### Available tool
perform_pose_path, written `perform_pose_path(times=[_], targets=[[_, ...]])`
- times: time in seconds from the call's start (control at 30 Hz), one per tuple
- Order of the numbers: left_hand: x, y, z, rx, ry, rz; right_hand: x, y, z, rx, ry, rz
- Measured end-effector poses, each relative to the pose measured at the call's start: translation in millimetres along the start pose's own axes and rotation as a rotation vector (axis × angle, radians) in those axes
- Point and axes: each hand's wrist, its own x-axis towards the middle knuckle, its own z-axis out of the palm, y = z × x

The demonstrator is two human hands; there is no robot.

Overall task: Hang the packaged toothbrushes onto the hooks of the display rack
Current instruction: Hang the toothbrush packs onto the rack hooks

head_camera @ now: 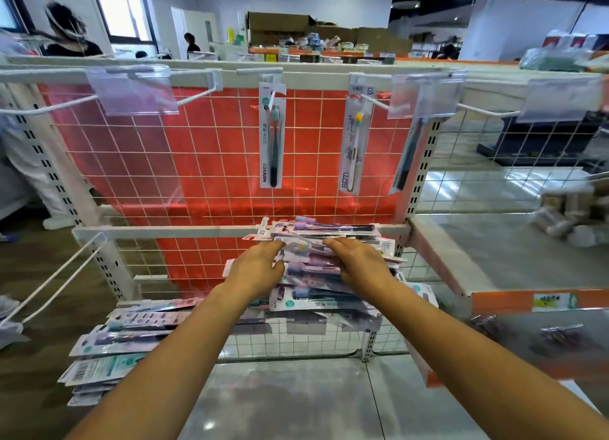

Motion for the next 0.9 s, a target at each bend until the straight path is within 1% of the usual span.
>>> perform_pose_path(times=[0.1,0.37,0.6,0.67,0.73,0.8,0.9], targets=[[-2.7,3.4,1.4,-0.02,-0.023,0.02,-5.3,-0.9,-0.3,0.014,0.008,0.019],[-5.1,3.3,0.1,-0.086,-0.025,0.036,-14.2,-2.4,-6.9,-0.001,0.052,-0.015],[-3.2,7.8,1.5,-0.145,-0.025,0.018,-18.8,-2.0,-9.5,0.036,0.153,-0.013],[-2.3,9.2,1.8,-0.193,-0.019,0.023,-18.6,-3.6,-17.2,0.052,0.212,-0.018],[-2.1,12.3,1.2,-0.265,-0.008,0.037,-15.7,-7.2,-29.0,0.122,0.272,-0.018],[-0.9,17.6,-0.2,-0.361,-0.005,0.058,-11.5,-10.4,-41.1,0.19,0.329,-0.017],[1.4,29.6,-2.3,-0.537,0.004,0.091,-6.2,-17.8,-57.7,0.249,0.393,-0.083]])
